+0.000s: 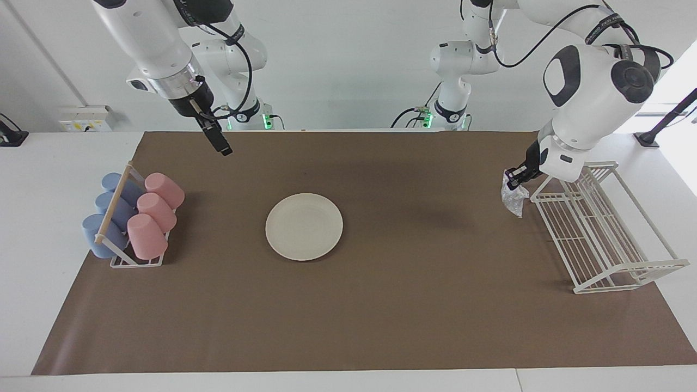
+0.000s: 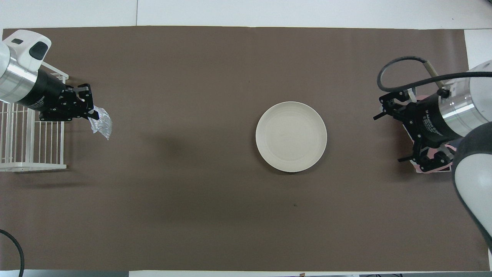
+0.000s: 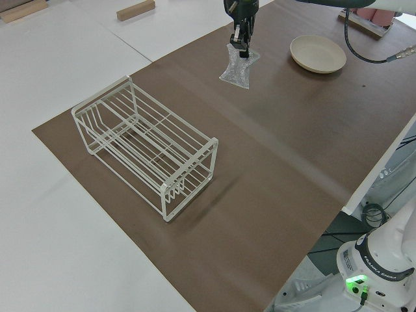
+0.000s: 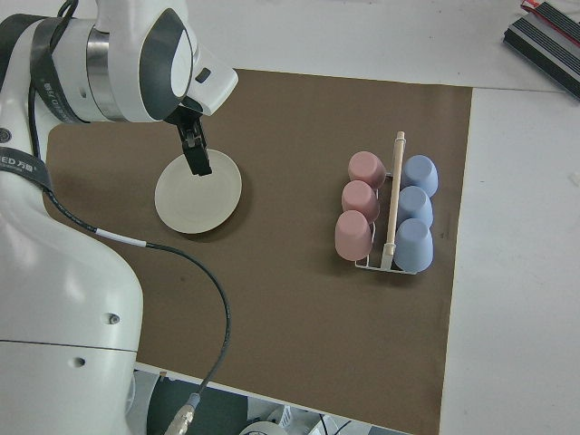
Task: Wipe plate with sponge
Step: 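Carry the sponge toward the plate while the right gripper approaches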
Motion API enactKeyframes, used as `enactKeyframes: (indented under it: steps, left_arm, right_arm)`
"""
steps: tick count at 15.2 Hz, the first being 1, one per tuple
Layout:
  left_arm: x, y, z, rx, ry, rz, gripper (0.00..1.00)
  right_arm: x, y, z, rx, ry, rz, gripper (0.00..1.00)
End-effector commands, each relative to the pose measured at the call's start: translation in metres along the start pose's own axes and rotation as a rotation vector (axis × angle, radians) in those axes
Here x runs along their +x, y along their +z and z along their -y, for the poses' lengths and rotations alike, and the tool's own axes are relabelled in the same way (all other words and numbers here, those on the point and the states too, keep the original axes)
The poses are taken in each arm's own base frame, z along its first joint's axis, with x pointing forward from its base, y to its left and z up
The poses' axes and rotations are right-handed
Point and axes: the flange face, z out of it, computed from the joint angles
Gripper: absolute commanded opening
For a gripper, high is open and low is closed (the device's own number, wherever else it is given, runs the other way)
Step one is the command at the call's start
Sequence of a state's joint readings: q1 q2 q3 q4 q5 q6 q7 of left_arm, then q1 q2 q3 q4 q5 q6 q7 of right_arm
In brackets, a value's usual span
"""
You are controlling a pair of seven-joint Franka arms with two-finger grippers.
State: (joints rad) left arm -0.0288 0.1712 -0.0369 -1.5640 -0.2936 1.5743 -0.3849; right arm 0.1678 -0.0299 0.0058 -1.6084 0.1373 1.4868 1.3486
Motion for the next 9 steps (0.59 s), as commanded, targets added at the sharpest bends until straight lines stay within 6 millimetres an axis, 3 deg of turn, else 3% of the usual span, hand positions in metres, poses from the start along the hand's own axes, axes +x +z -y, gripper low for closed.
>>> enactKeyframes:
  steps: [1,6,9]
  left_arm:
    - [-0.015,0.007,0.006,-0.173,-0.053,0.098,0.00]
    - [-0.047,0.039,0.004,-0.493,-0.088,0.208,0.00]
    - [-0.070,0.056,0.002,-0.647,-0.091,0.274,0.00]
  right_arm:
    - [-0.036,-0.001,0.000,0.006,0.096,0.011,1.00]
    - [-0.098,0.003,0.005,-0.002,0.169,0.035,1.00]
    - [-0.114,0.008,0.003,0.006,0.207,0.035,1.00]
